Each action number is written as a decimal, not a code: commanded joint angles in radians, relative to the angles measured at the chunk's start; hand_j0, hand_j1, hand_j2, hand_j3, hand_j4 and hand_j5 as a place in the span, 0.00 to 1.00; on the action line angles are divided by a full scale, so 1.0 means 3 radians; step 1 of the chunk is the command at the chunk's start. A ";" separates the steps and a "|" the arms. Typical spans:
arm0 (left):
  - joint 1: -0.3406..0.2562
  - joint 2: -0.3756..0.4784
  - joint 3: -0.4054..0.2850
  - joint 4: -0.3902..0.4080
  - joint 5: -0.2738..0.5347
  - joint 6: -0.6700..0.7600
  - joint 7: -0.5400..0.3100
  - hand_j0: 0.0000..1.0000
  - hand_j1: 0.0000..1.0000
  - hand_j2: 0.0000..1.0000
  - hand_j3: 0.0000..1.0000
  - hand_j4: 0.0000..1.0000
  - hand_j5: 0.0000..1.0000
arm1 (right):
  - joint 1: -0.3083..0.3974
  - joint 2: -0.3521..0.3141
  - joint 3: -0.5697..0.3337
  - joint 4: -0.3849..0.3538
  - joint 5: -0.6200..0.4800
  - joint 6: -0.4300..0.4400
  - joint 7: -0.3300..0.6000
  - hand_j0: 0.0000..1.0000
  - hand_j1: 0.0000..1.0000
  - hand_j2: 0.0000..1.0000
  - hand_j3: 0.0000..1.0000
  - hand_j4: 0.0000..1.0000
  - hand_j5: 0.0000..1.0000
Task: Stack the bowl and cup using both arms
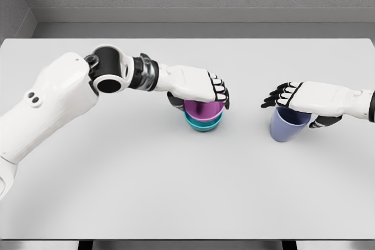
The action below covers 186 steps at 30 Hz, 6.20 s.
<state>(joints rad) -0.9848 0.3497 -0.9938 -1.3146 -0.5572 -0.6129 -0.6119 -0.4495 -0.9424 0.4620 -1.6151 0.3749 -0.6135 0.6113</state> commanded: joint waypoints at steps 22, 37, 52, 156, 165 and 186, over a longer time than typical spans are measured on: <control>-0.0010 0.0005 -0.0052 0.0118 0.0037 0.0007 0.0003 0.97 0.97 0.97 0.97 0.97 0.97 | 0.0000 -0.0029 -0.0001 -0.0006 -0.0017 0.0009 -0.0001 1.00 1.00 1.00 1.00 1.00 1.00; -0.0102 0.0036 -0.0052 0.0113 0.0098 0.0007 0.0003 1.00 1.00 1.00 1.00 1.00 1.00 | 0.0000 -0.0029 -0.0006 -0.0001 -0.0012 0.0009 -0.0001 1.00 1.00 1.00 1.00 1.00 1.00; 0.0521 0.1872 0.0761 -0.0082 0.1367 0.0007 0.0003 1.00 1.00 1.00 1.00 1.00 1.00 | 0.0000 -0.0034 -0.0001 -0.0006 -0.0012 0.0009 -0.0001 1.00 1.00 1.00 1.00 1.00 1.00; 0.0675 0.1672 0.0741 -0.0061 0.1249 0.0007 0.0003 1.00 1.00 1.00 1.00 1.00 1.00 | -0.0107 0.0022 -0.0297 0.0030 0.0013 0.0009 -0.0001 0.65 0.65 0.65 0.65 0.65 0.65; 0.0675 0.1672 0.0741 -0.0061 0.1249 0.0007 0.0003 1.00 1.00 1.00 1.00 1.00 1.00 | -0.0194 0.0038 -0.0297 0.0025 -0.0038 0.0009 -0.0001 0.65 0.65 0.65 0.65 0.65 0.65; 0.0670 0.1672 0.0741 -0.0061 0.1244 0.0007 0.0003 1.00 1.00 1.00 1.00 1.00 1.00 | -0.0194 0.0038 -0.0297 0.0020 -0.0038 0.0009 -0.0001 0.67 0.67 0.67 0.67 0.67 0.67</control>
<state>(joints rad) -0.7838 0.8505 -0.7723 -1.3329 -0.1894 -0.6135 -0.6113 -0.5078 -0.9300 0.3731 -1.6090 0.3694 -0.6140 0.6113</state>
